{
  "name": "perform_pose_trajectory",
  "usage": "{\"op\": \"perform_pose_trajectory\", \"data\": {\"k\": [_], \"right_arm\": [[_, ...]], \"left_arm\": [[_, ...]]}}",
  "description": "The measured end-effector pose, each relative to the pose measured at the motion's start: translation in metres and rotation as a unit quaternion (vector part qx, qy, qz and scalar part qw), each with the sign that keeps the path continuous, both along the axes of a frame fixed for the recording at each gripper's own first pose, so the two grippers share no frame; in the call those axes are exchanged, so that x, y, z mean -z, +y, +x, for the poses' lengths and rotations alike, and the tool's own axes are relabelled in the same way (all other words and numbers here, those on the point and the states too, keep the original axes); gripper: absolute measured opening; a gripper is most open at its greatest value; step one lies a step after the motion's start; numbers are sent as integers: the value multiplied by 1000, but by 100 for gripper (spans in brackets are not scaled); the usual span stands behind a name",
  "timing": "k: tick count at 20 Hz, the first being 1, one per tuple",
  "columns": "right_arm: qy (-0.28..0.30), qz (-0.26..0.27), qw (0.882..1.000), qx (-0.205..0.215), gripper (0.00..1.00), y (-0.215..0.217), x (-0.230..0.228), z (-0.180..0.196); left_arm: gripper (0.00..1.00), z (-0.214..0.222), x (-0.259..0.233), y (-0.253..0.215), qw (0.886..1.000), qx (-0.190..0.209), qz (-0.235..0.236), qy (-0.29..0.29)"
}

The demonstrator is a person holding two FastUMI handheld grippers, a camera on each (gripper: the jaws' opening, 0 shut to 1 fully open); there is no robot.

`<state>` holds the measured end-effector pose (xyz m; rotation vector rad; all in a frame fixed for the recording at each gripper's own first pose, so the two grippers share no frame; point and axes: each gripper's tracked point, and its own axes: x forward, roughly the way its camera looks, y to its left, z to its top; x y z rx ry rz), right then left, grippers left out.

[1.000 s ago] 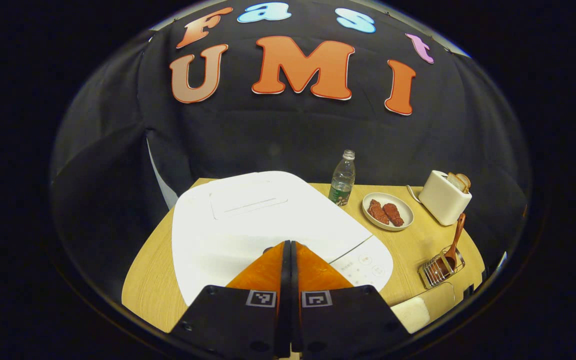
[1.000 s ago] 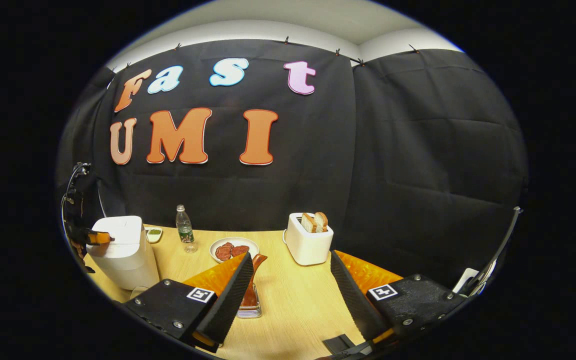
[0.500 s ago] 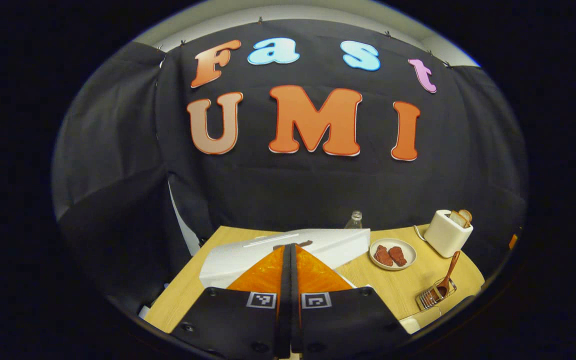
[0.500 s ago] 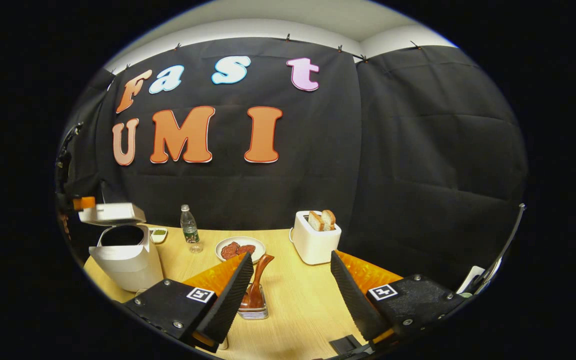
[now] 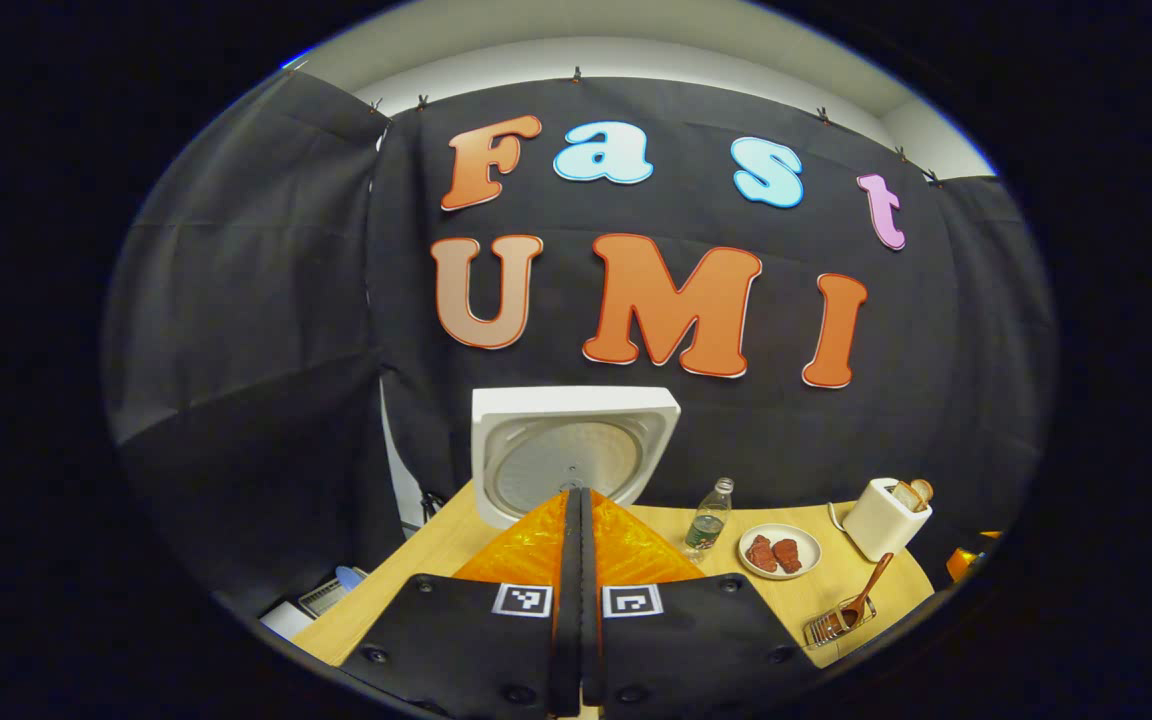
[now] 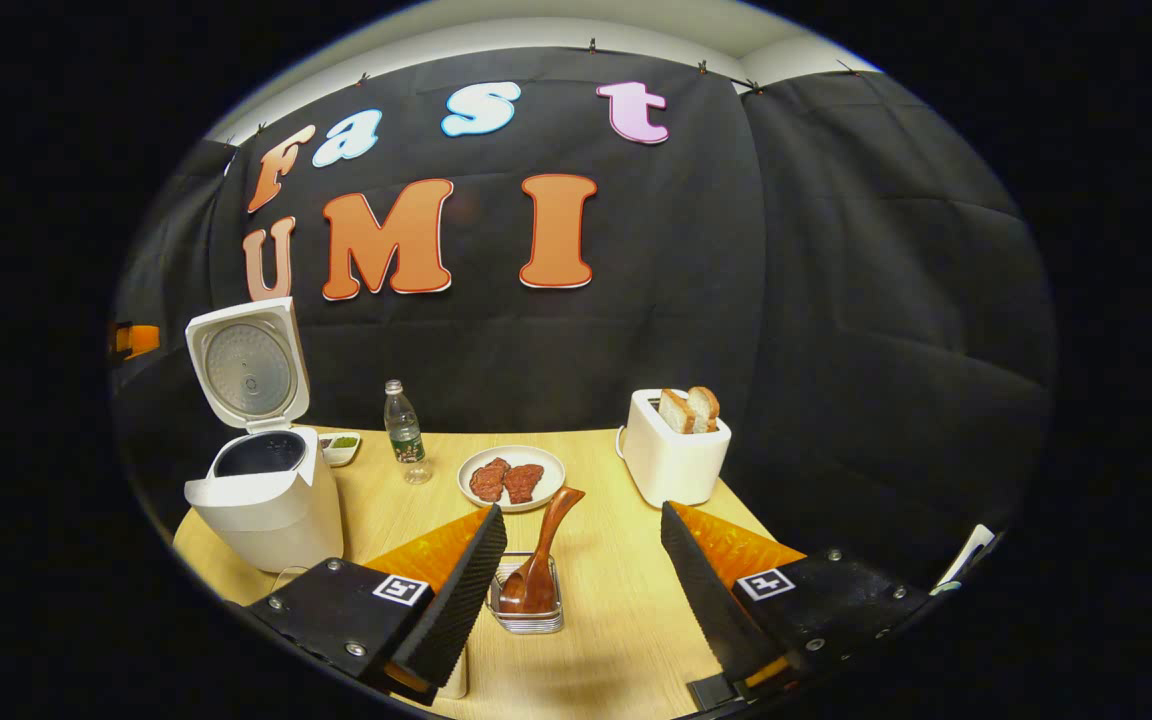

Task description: Close the left gripper, press the button to open the rice cooker; take a wooden spoon from the chopstick holder with the right hand, scoop a spoonful of rice and pour it into the rice cooker, then put the wooden spoon back into the chopstick holder.

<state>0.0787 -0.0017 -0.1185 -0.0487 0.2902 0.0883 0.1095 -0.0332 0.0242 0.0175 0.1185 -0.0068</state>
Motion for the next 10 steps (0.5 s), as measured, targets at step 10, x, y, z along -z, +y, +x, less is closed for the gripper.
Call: {"op": "perform_pose_trajectory", "data": {"k": [10], "right_arm": [[59, 59, 996, -22, 96, 19, 41, 62]], "left_arm": [[5, -52, -19, 58, 998, -54, 15, -21]]}}
